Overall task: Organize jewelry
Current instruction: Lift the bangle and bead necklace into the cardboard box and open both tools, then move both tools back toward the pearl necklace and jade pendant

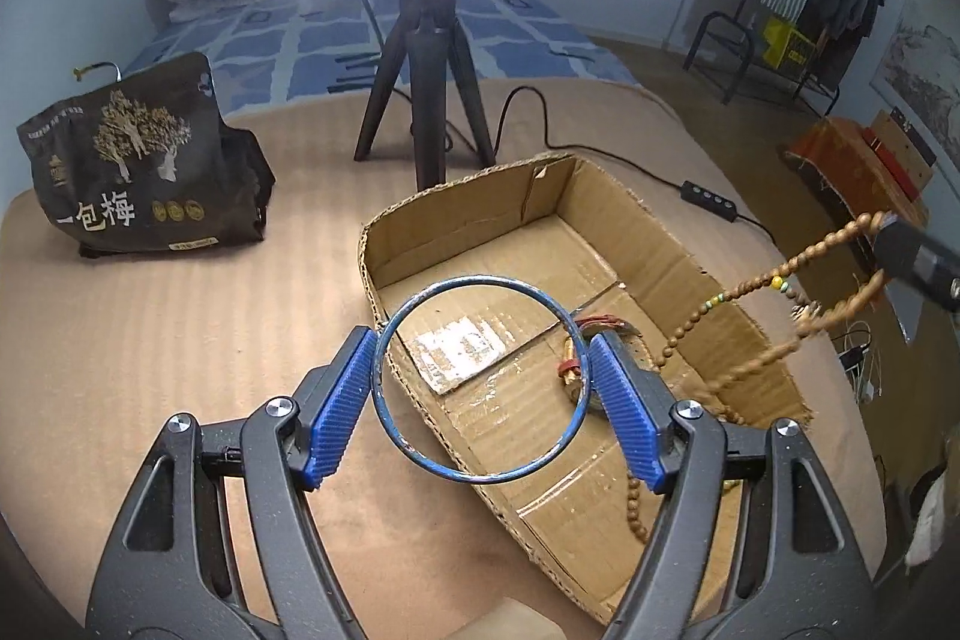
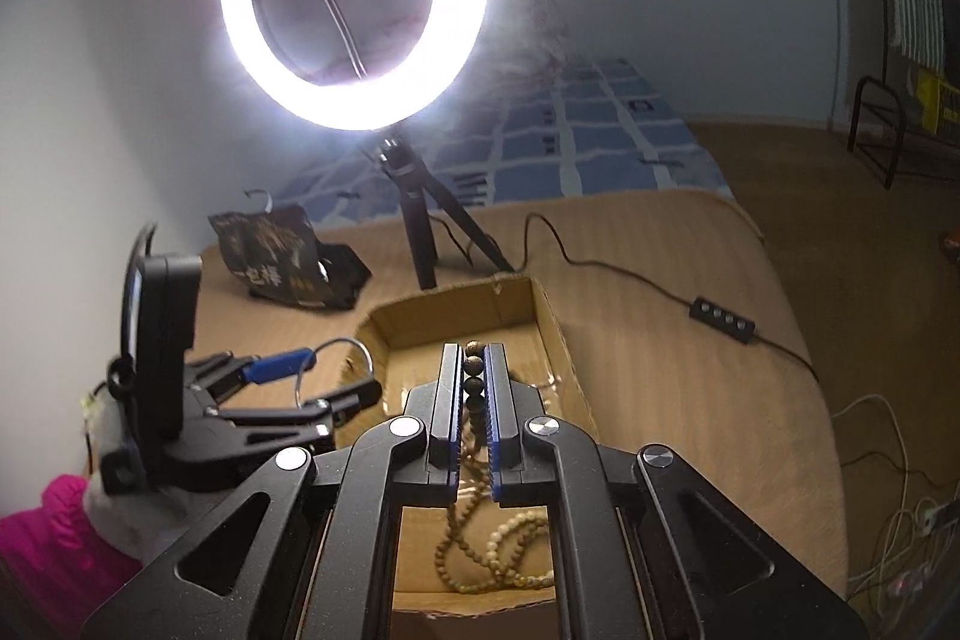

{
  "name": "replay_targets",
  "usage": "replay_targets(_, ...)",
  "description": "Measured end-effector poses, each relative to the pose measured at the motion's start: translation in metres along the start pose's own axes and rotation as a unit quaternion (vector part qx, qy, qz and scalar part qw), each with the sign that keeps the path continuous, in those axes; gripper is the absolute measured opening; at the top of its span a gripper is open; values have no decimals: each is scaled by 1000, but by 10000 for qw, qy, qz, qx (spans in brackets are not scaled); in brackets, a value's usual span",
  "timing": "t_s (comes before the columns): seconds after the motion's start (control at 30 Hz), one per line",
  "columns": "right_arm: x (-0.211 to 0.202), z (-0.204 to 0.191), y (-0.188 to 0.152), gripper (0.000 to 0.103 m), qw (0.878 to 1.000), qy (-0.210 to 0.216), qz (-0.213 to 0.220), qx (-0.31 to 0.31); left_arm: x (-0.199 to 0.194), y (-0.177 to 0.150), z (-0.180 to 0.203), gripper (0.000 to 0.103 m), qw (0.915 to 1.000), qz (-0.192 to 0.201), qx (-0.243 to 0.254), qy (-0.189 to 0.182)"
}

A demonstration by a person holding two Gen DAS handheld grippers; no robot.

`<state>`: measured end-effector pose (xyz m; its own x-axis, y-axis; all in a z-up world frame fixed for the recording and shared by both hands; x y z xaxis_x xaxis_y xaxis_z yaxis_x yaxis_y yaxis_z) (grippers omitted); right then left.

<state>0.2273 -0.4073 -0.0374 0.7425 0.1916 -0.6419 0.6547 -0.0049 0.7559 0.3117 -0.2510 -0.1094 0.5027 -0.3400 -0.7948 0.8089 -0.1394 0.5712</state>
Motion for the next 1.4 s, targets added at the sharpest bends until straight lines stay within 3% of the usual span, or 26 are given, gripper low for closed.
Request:
replay_targets(0.03,2,2,-2,13,10000,-23,-27,14,3,0,0,75,10000,-28,-7,12)
replay_targets(0.13,3,6,-8,55,9998,-165,-10,96,7,2,-1,76,9999,-95,-25,48)
replay_targets(0.17,2,8,-10,62,9997,-215,30,110,6,2,-2,76,9999,-89,-21,62)
replay_targets(0.53,-11,4,-13,63,9993,-346,40,105,-24,1,-7,76,9998,138,55,132)
replay_targets(0.87,-40,-22,-17,79,9990,-421,136,-60,-87,-6,-22,76,9974,571,347,259)
replay_targets(1.07,-59,-42,-27,80,9983,-465,329,-81,-131,-23,-52,76,9988,481,-25,71)
replay_targets(1.4,-67,-84,-57,81,9989,-222,266,-308,-197,-70,-128,76,9961,698,-204,509)
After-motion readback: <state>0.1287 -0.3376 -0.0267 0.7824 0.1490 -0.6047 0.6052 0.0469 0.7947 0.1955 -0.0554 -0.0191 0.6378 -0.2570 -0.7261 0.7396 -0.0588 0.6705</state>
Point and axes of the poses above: each gripper's, at about its wrist camera, not at the fingertips, and x roughly the way its jaws point, z to its right, y to its top, the point moved 2 cm from there along x, roughly the way its jaws point, and after that the axes turned 6 degrees about -x, right-handed, at the moved point
